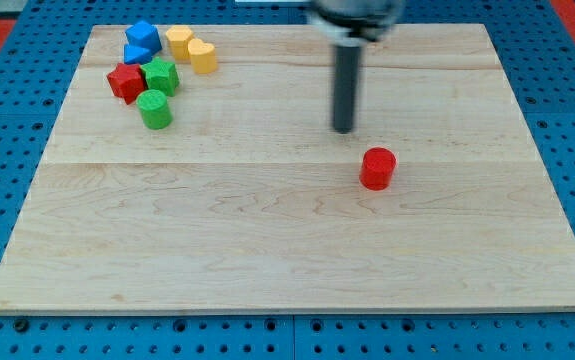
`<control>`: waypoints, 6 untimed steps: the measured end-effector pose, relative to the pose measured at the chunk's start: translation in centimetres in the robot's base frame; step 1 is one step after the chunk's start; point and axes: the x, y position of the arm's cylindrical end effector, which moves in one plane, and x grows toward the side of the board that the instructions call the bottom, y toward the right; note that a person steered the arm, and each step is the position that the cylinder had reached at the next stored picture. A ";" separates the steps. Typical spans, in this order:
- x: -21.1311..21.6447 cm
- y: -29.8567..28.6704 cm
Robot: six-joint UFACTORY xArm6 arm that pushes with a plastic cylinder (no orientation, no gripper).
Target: Push the red circle to the bottom right of the green star
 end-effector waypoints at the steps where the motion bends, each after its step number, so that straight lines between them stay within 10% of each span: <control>1: 4.5 4.3; 2: 9.6 -1.9; 4: -3.3 -13.2; 6: 5.8 -17.4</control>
